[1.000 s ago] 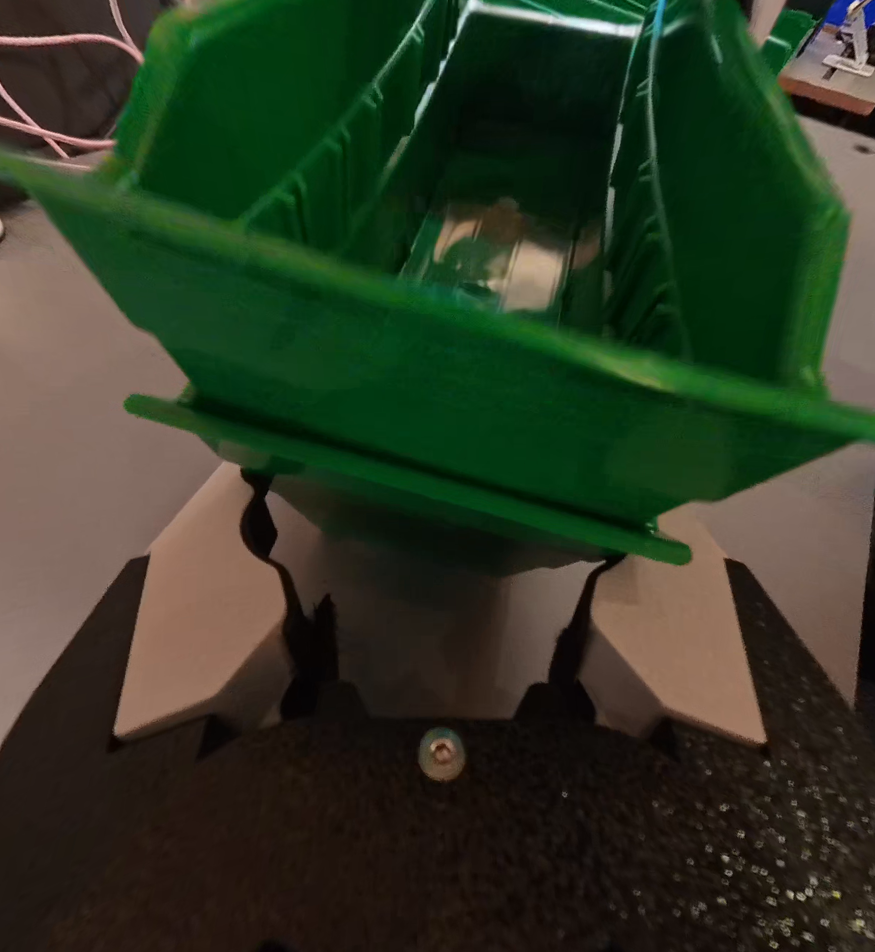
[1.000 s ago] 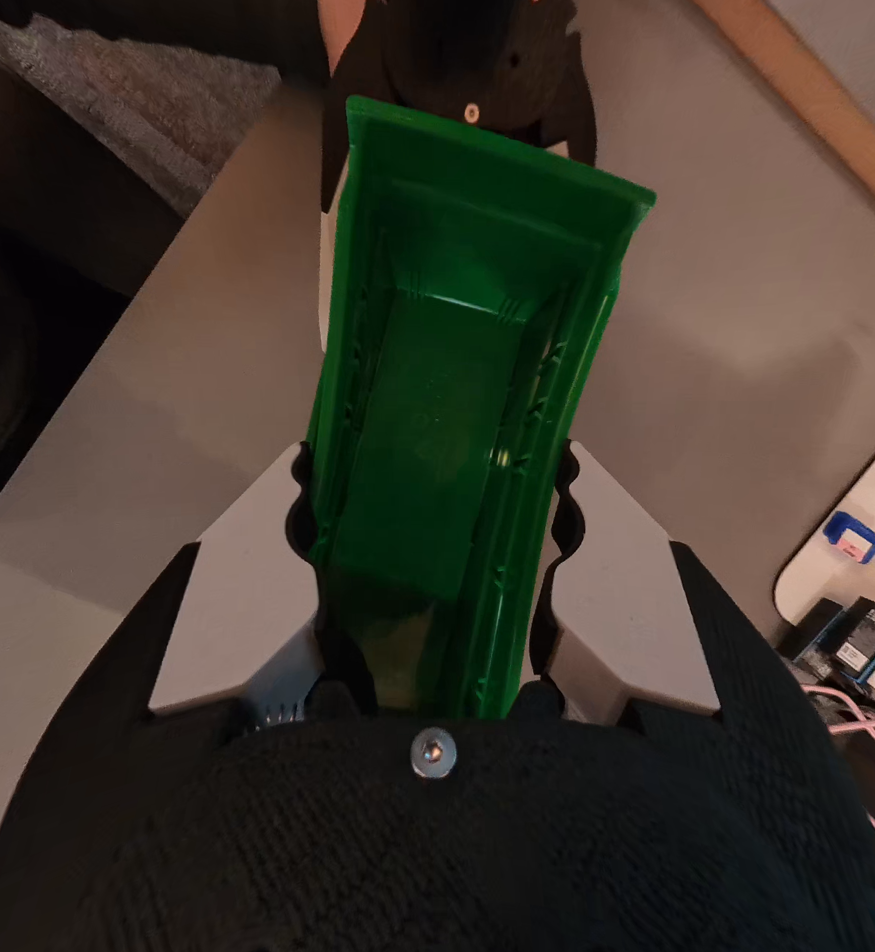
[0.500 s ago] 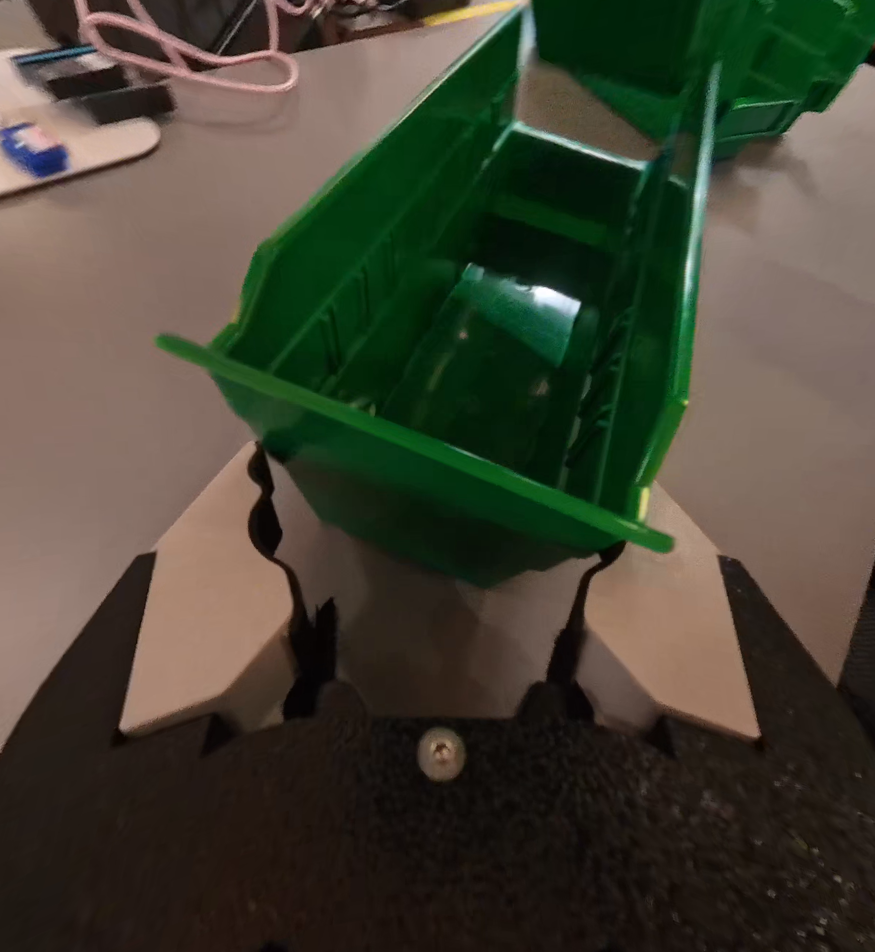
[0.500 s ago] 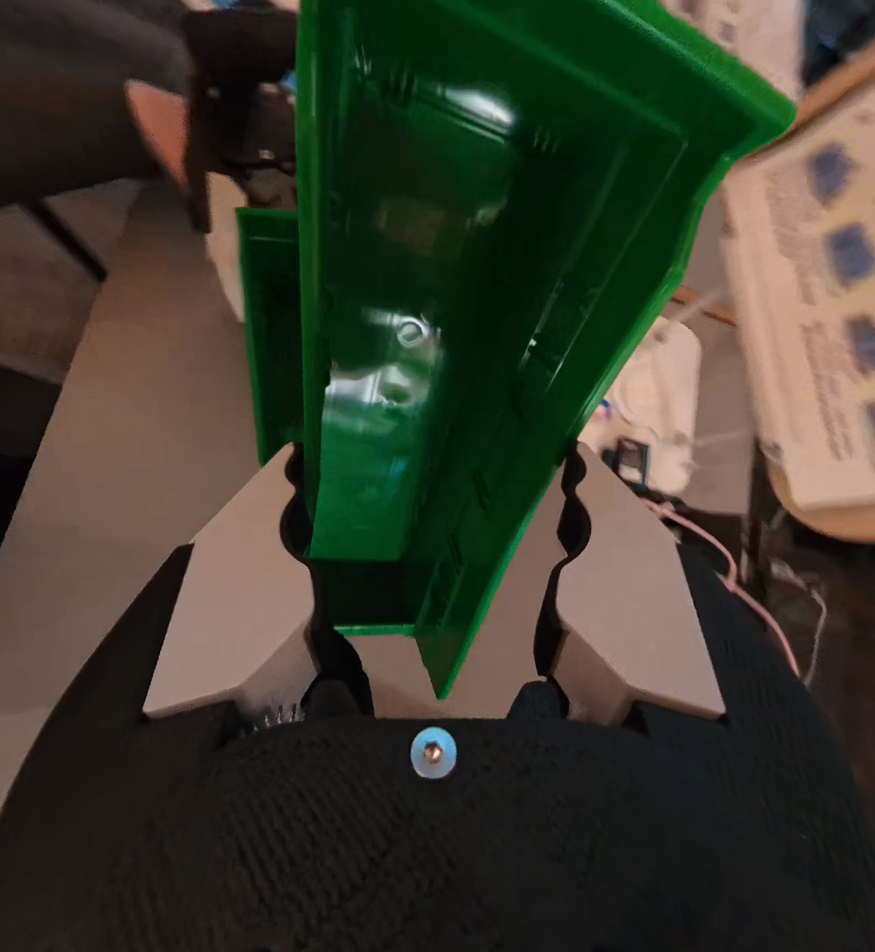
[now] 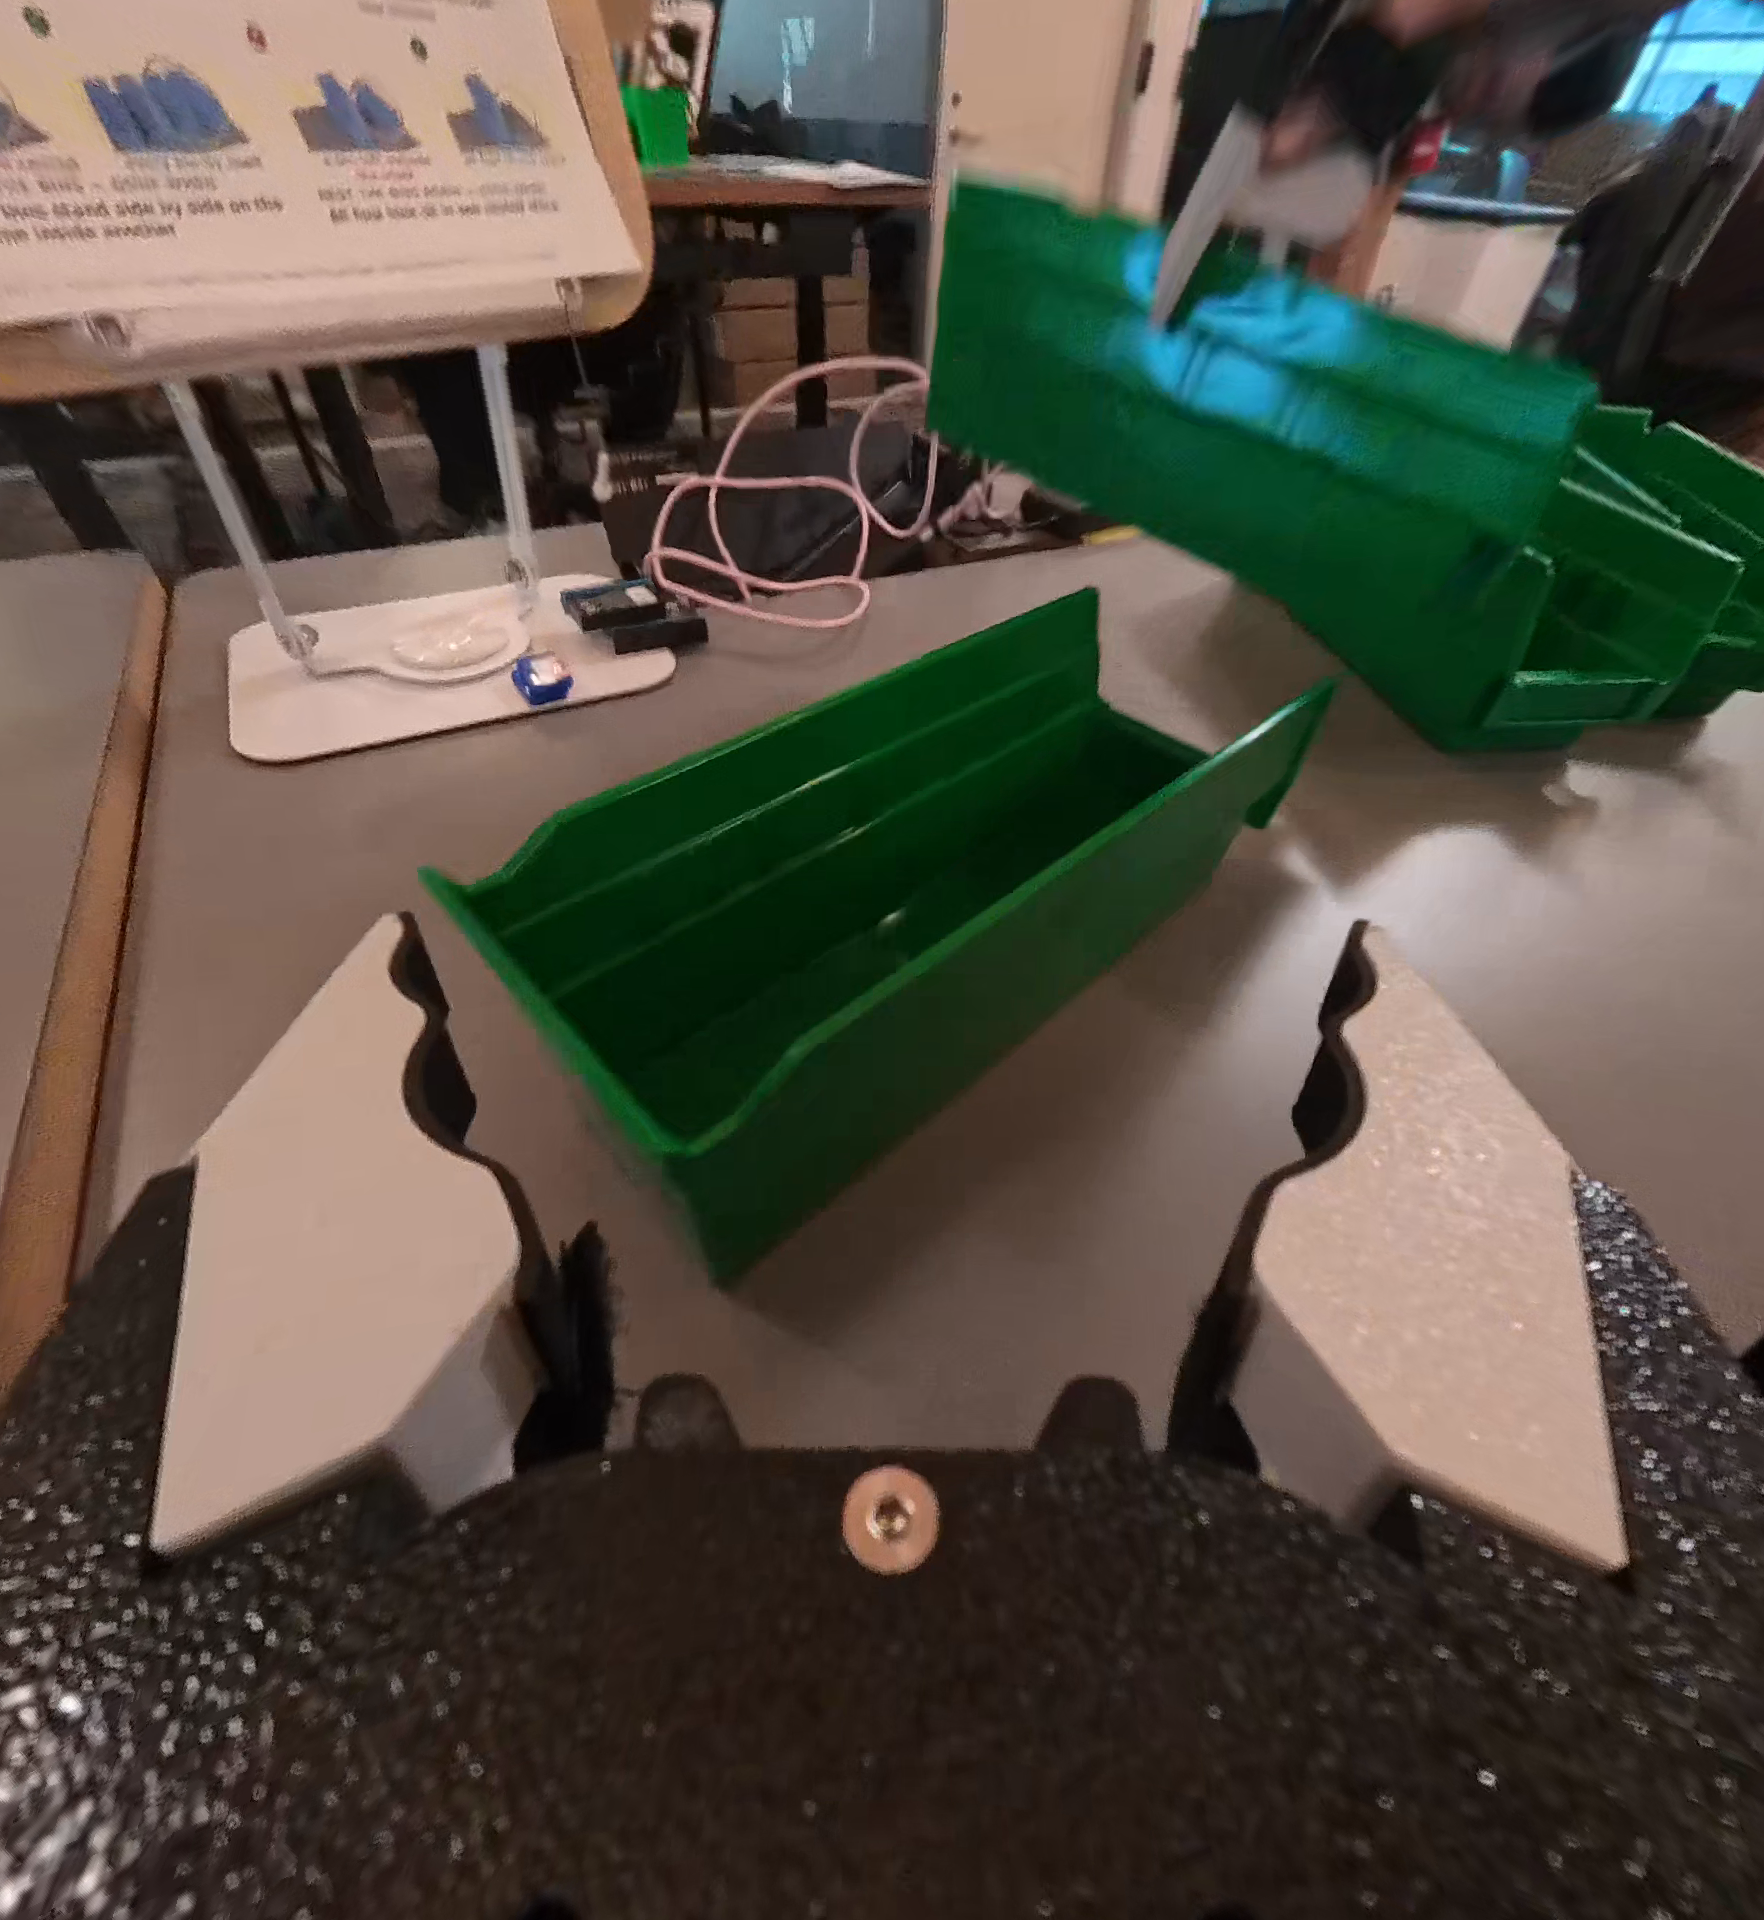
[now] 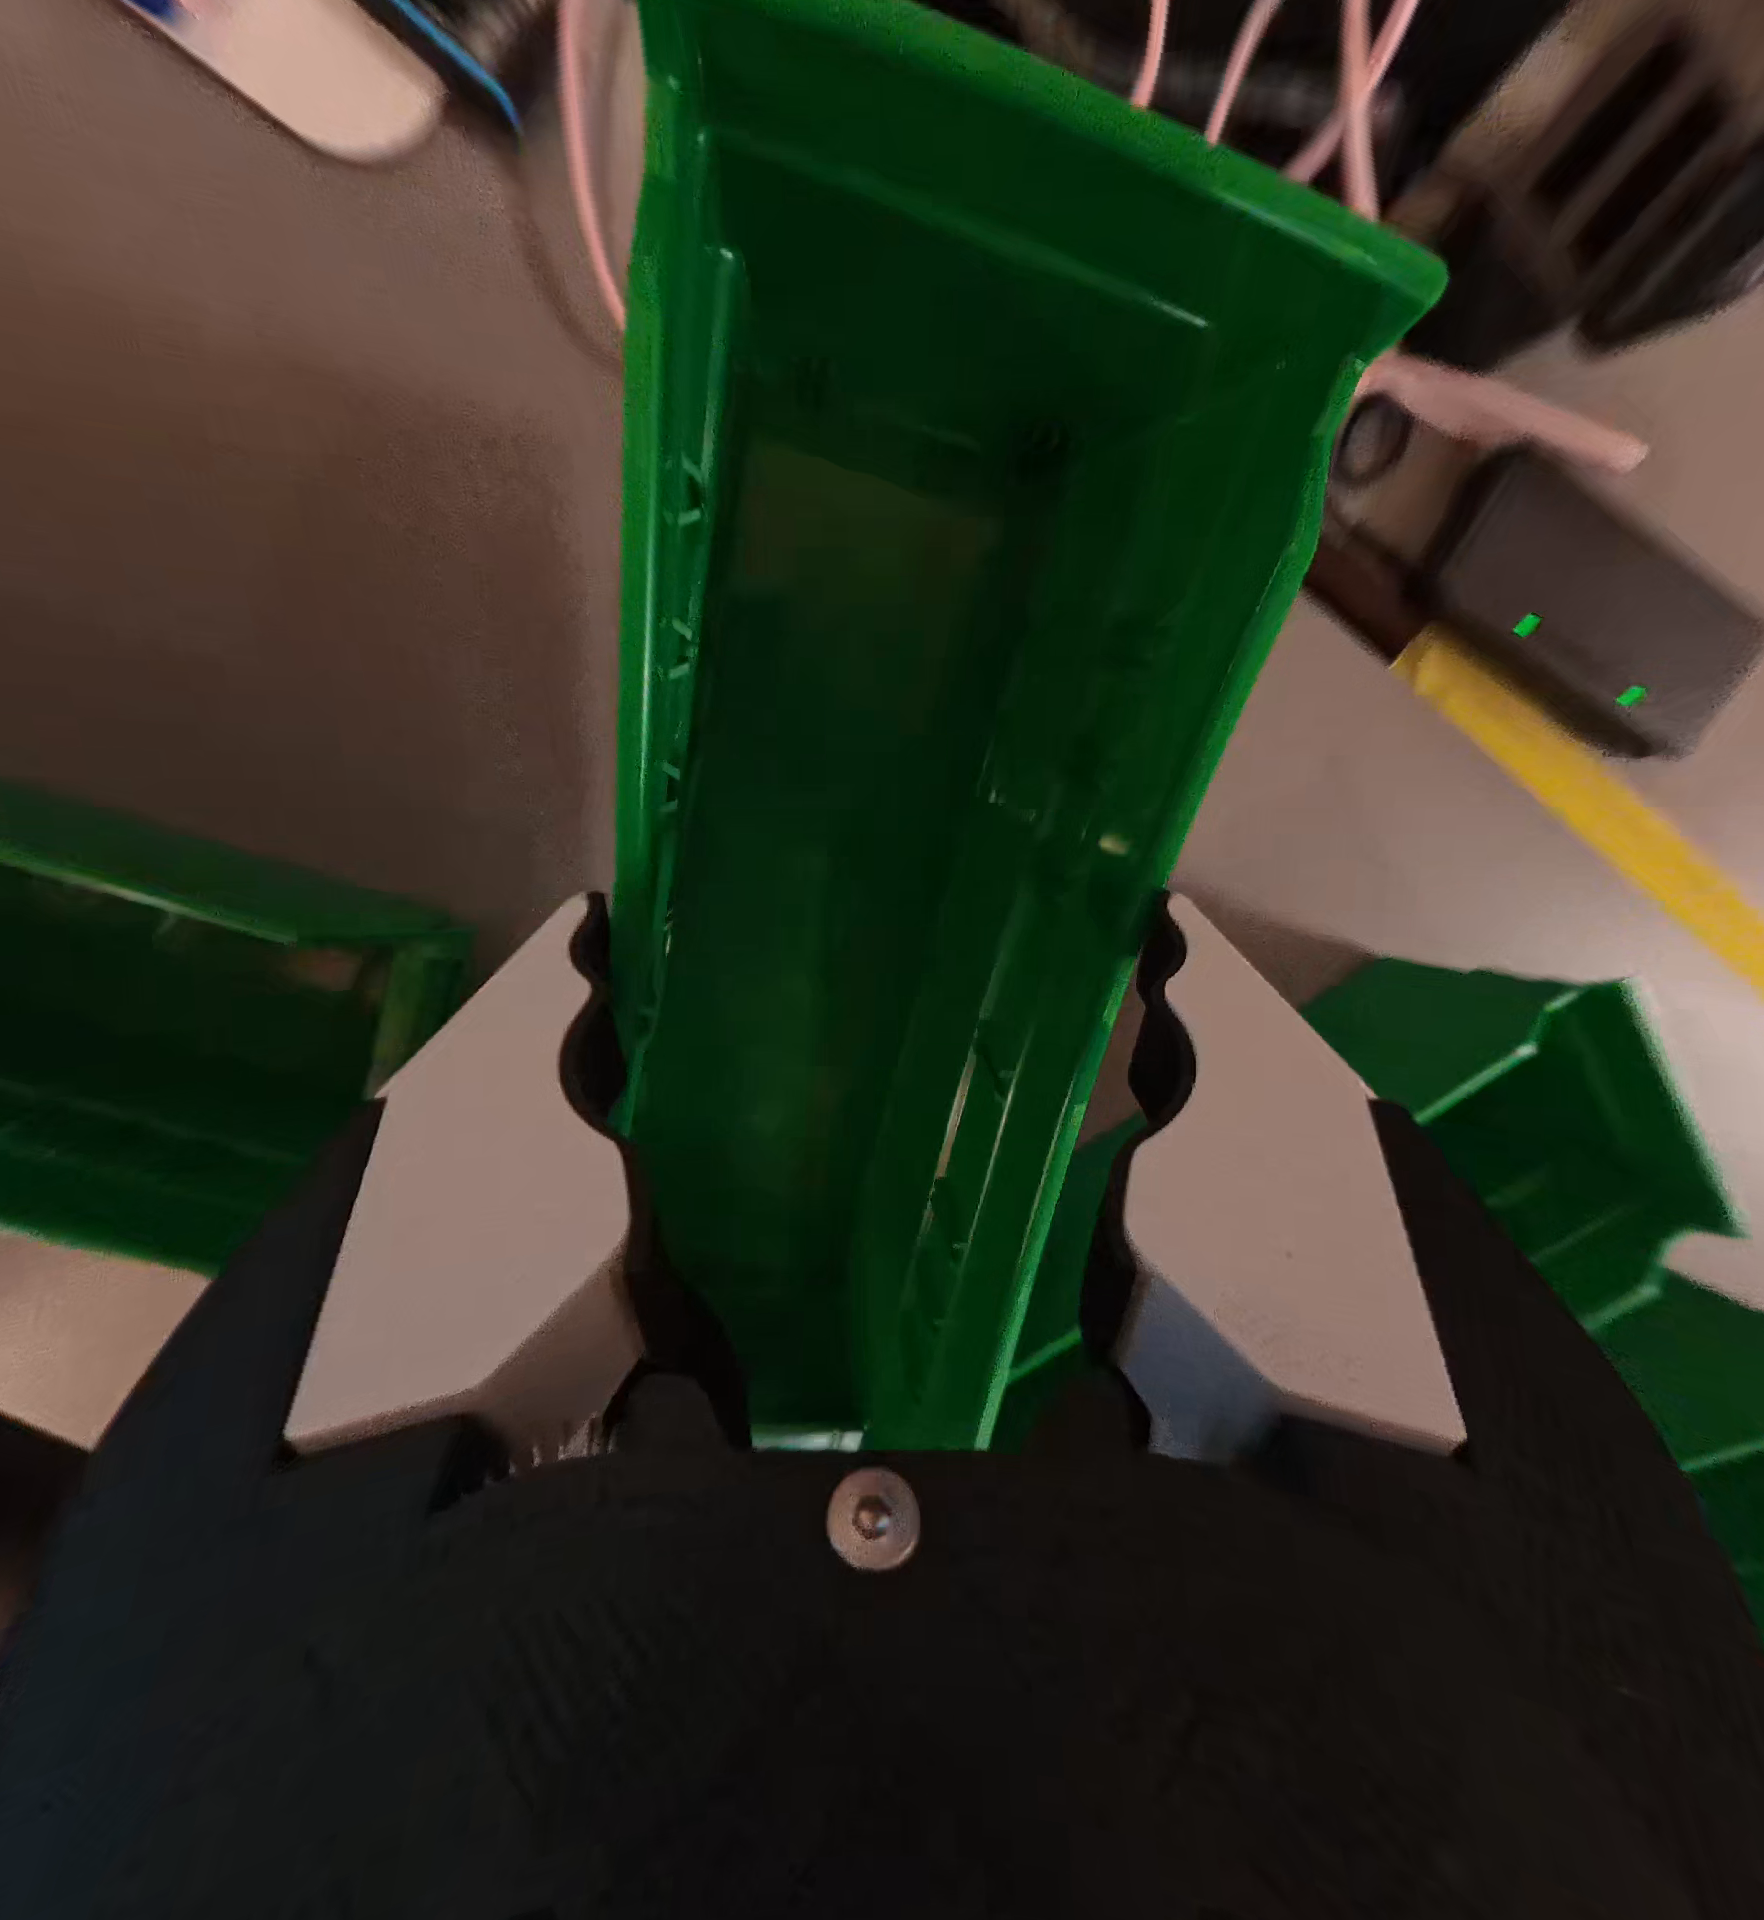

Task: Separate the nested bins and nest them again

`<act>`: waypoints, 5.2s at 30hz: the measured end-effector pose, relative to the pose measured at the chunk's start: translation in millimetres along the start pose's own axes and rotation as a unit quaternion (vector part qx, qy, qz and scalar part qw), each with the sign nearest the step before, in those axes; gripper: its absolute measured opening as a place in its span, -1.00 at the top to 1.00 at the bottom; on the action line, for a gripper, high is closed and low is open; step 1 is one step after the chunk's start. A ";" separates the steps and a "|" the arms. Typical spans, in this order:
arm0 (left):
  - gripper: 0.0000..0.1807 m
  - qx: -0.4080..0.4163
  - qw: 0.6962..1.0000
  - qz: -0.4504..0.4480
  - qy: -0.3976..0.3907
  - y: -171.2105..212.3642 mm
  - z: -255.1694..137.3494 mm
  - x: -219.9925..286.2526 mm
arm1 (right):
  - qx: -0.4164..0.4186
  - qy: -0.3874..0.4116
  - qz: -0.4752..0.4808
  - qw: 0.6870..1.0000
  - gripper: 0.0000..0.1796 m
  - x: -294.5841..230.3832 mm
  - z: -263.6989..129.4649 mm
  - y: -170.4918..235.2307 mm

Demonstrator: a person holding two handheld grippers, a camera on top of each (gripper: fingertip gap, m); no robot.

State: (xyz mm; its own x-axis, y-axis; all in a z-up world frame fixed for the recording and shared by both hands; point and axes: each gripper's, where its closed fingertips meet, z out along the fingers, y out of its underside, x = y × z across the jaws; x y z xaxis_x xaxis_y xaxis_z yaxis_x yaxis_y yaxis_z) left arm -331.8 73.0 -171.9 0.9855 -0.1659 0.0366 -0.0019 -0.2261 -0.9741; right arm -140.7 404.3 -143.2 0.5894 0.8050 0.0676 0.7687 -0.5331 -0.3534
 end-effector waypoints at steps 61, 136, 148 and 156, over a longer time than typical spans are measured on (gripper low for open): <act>-0.73 0.050 0.993 -0.080 0.068 -41.0 18.5 62.3 | 0.493 -0.100 -0.192 0.843 -0.16 -198.4 -86.7 151.6; -0.75 -0.490 0.821 -0.240 -0.165 12.3 350.1 165.8 | 0.552 0.237 0.092 0.794 0.03 274.8 -88.5 358.8; -0.29 -0.567 0.796 -0.150 -0.152 12.3 325.5 151.9 | 0.504 0.259 0.045 0.822 0.09 269.0 -61.4 351.9; -0.24 -0.558 0.815 -0.125 -0.090 -49.0 285.7 144.5 | 0.490 0.267 0.049 0.828 0.11 275.5 -55.1 356.3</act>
State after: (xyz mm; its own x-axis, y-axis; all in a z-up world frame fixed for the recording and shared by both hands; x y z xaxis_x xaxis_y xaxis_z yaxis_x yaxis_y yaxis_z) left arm -140.8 334.3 -182.6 0.9874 0.1407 0.0719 0.1490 -0.9806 -0.1274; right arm 309.2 421.8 -199.0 0.8637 0.4009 0.3054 0.2948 0.0895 -0.9513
